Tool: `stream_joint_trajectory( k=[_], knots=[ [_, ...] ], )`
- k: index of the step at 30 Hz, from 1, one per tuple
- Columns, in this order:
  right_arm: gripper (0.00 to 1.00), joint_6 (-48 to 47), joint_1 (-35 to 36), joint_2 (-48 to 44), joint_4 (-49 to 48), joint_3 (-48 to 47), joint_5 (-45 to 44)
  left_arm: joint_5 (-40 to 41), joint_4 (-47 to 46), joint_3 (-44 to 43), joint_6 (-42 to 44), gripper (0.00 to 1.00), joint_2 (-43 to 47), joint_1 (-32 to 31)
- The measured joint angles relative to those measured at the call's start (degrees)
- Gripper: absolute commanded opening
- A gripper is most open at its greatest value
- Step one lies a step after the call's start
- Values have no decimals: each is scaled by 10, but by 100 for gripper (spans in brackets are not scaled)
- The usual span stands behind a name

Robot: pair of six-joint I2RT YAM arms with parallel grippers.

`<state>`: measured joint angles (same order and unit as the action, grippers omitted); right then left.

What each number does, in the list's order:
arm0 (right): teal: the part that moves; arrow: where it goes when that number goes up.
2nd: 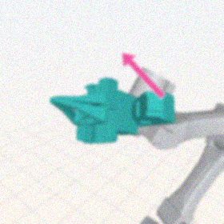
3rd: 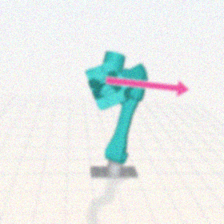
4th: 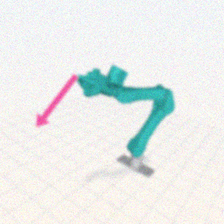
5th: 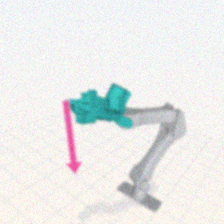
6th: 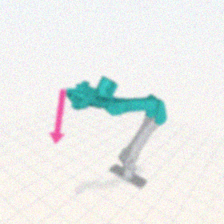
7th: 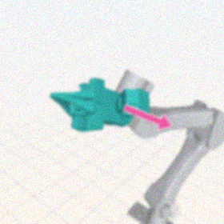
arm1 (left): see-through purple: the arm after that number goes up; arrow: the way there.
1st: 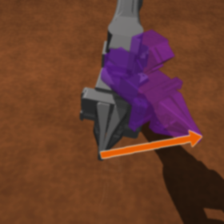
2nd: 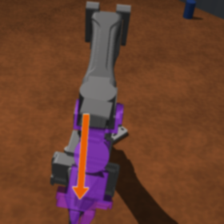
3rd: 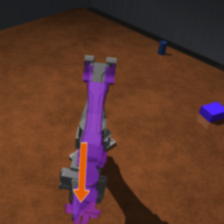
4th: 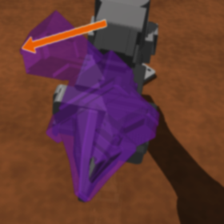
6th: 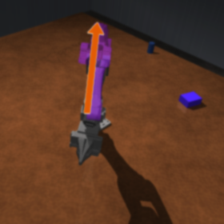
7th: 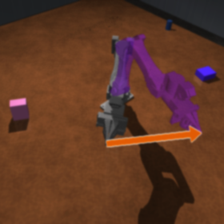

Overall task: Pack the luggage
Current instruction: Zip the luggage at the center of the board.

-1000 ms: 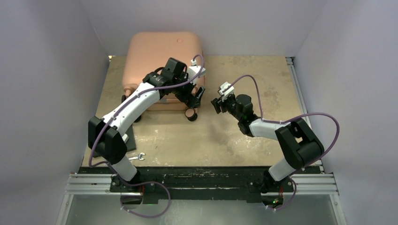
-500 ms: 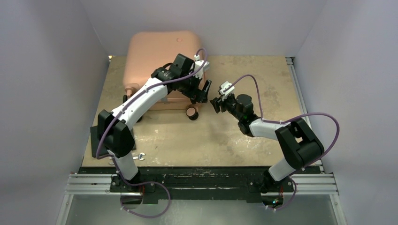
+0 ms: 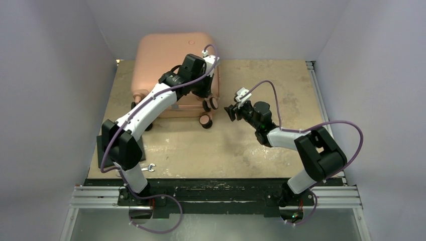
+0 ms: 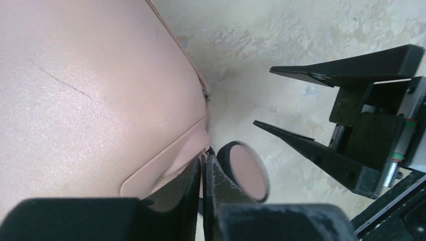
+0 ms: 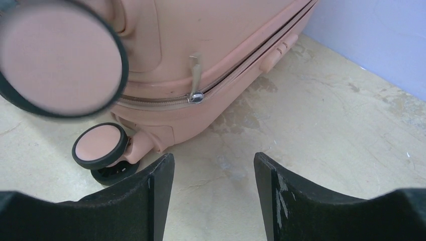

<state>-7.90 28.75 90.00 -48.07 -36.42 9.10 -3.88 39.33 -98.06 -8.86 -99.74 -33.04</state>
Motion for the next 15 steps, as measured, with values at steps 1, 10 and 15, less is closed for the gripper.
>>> stream_joint_trajectory(
  k=[1,10,15],
  knots=[
    [63,0,0,0,-1,1,3,0,2,3,8,1,-2,0],
    [64,-13,-3,-2,-27,17,37,-61,-36,31,46,44,-5,-1],
    [63,-18,-3,-7,-27,17,53,-104,-34,30,52,71,-4,0]
  ],
)
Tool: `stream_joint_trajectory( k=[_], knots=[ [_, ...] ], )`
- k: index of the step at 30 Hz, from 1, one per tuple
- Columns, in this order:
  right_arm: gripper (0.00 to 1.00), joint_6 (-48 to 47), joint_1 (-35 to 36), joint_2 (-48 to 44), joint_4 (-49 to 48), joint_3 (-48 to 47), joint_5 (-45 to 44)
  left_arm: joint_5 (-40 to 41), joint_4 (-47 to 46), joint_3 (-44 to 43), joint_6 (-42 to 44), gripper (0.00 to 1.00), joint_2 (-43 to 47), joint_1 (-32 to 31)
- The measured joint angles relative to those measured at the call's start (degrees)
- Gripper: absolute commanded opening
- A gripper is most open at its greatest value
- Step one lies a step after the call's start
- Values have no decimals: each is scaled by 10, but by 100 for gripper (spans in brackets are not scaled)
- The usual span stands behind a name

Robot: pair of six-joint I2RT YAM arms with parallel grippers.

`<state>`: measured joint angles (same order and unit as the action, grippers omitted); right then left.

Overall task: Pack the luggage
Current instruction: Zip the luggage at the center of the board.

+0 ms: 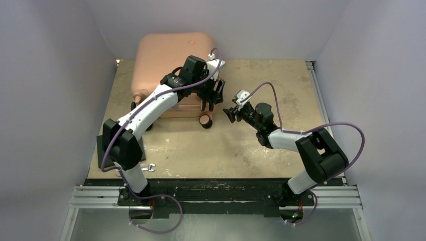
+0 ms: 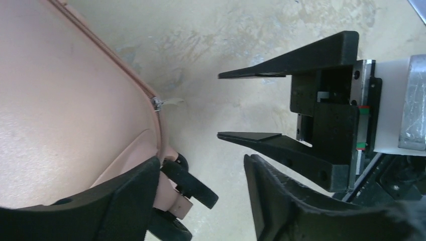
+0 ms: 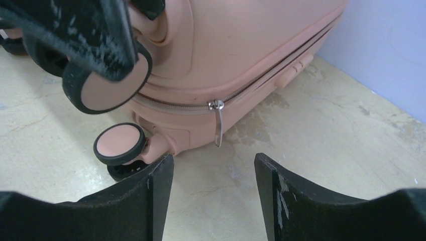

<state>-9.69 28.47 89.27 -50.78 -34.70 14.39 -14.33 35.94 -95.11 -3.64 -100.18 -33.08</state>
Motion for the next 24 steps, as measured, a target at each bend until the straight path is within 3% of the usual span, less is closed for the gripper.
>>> stream_joint_trajectory(
  k=[8,16,24],
  knots=[
    [52,10,0,-6,6,-53,22,-28,45,-31,5,81,0,10],
    [44,68,16,34,5,-134,77,-45,200,-27,20,91,11,107],
    [41,79,52,44,11,-137,94,-22,202,22,45,99,43,117]
  ],
)
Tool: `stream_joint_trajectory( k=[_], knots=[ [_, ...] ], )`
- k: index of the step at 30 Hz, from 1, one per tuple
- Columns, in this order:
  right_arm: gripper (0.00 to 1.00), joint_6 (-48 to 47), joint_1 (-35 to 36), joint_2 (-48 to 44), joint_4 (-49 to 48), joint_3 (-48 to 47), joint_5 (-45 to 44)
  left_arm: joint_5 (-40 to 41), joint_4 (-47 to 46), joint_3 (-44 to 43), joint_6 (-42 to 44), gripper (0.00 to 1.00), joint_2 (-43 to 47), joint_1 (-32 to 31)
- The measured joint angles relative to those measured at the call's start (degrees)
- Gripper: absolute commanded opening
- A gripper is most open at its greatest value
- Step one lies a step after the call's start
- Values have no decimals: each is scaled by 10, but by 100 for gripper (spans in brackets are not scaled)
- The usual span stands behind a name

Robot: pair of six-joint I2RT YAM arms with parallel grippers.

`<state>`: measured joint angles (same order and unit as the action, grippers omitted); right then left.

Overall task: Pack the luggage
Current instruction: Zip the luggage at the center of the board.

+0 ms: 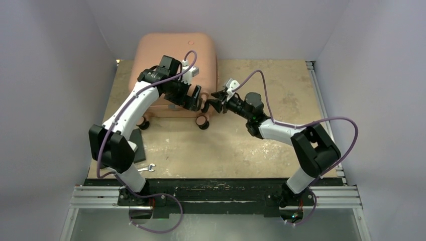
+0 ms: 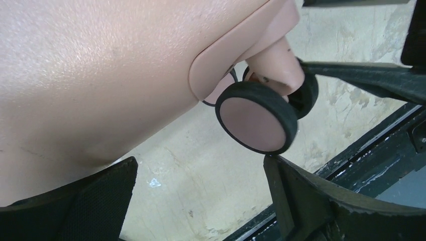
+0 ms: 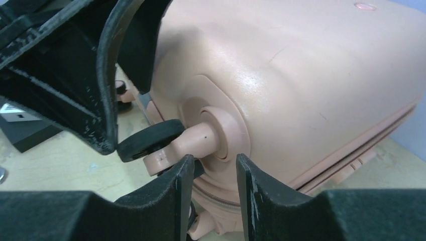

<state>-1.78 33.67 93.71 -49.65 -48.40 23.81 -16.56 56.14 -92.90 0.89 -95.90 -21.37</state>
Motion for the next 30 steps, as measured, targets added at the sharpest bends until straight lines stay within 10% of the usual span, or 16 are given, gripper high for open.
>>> stream_joint_trajectory(
  k=[14,30],
  knots=[
    [43,57,63,7,1,1,158,-21,-40,16,18,99,73,3],
    [52,13,-172,-187,112,59,262,72,-60,3,33,99,47,-92]
  ],
)
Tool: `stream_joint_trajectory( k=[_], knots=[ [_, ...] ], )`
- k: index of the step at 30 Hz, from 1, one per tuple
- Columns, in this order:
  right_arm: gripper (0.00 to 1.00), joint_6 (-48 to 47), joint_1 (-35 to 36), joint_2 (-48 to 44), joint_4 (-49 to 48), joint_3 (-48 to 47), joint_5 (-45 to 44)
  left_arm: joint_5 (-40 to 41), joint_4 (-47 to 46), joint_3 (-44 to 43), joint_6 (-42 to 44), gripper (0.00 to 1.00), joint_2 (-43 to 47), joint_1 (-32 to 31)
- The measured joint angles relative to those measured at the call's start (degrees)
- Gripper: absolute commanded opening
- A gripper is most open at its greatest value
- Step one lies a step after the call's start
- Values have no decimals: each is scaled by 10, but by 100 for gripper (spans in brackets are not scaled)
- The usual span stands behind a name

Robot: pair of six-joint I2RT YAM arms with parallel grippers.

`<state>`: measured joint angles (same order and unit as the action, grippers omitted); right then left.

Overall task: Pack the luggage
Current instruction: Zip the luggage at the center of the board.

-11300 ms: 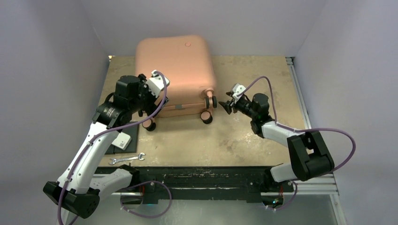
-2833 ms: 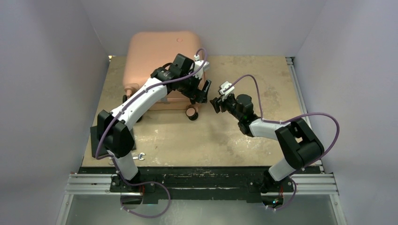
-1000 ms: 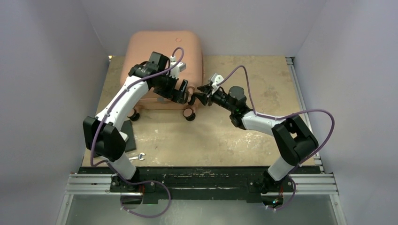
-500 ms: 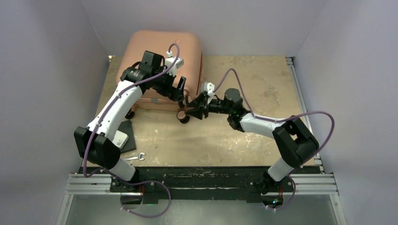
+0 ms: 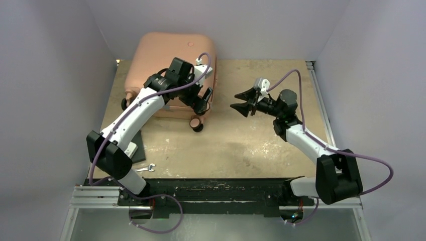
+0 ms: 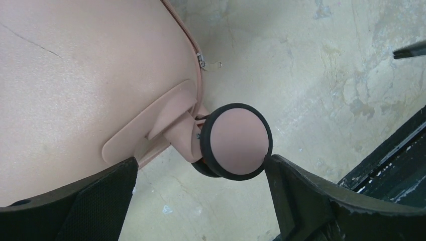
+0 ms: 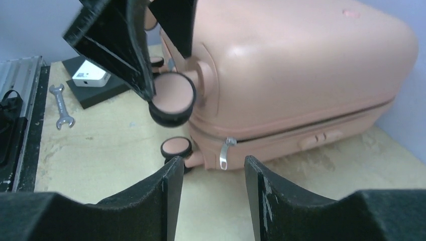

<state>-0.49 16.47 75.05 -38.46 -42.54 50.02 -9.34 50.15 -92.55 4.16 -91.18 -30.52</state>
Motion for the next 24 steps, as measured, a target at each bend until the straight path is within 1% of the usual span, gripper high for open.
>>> stream_joint_trajectory(
  k=[4,10,15,20,21,24],
  knots=[
    [52,10,-12,10,-2,19,-10,3,2,-5,-3,99,-12,-5],
    [53,2,-19,10,-13,28,-19,48,5,-5,-21,99,-46,-26],
    [53,-10,-23,15,-25,37,-28,54,8,-5,-35,98,-55,-30],
    [56,-11,-23,33,-56,54,-28,61,6,-5,-39,81,-56,-30],
    [57,-14,-23,37,-61,58,-25,64,5,-5,-40,80,-56,-30],
    [60,-24,-22,45,-86,73,-22,71,5,-5,-41,80,-60,-30]
  ],
)
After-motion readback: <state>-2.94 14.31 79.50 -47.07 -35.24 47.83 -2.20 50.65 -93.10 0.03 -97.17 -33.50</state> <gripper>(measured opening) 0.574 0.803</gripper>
